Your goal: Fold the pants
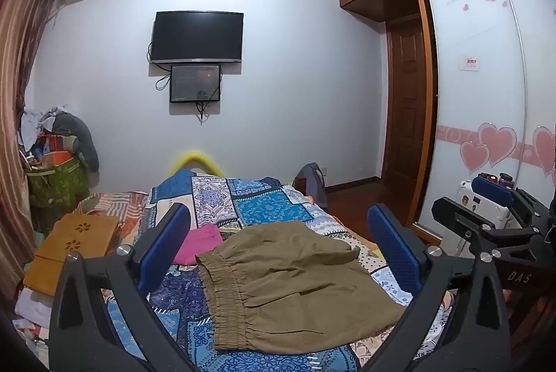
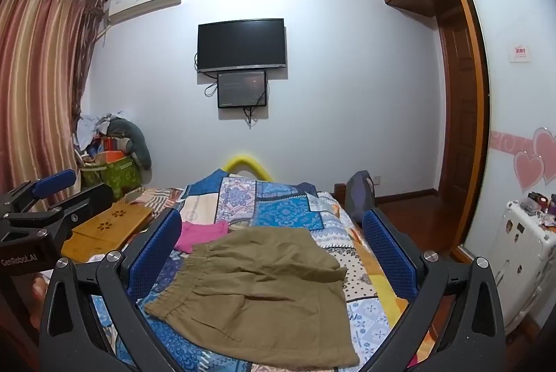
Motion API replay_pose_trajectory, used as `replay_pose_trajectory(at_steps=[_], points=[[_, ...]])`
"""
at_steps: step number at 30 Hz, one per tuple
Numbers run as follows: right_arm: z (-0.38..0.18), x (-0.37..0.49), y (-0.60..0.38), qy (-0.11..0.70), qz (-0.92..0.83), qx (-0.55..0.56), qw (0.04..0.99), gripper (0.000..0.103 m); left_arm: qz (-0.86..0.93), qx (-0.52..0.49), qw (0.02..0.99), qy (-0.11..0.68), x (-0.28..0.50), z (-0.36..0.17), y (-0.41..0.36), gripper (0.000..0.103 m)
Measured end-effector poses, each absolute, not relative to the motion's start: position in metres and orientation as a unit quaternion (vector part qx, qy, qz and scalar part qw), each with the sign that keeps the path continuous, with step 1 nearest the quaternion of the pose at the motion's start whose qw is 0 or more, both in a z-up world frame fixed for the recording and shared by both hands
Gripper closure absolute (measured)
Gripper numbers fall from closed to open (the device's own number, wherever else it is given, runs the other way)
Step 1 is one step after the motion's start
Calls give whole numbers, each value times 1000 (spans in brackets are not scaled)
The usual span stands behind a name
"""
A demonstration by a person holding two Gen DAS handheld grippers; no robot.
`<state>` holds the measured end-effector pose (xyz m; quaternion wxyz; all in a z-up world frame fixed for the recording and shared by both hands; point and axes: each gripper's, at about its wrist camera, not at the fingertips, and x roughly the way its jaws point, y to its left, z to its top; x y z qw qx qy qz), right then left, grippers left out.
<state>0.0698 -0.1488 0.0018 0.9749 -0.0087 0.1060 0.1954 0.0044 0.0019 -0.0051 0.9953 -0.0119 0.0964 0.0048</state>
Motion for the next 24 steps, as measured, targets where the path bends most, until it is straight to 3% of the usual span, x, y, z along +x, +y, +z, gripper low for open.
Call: replay_pose_trajectory(at_steps=[24], points=[[2, 71, -149, 104, 191, -10, 976, 0, 7, -14, 995, 103, 8, -9, 7, 0]])
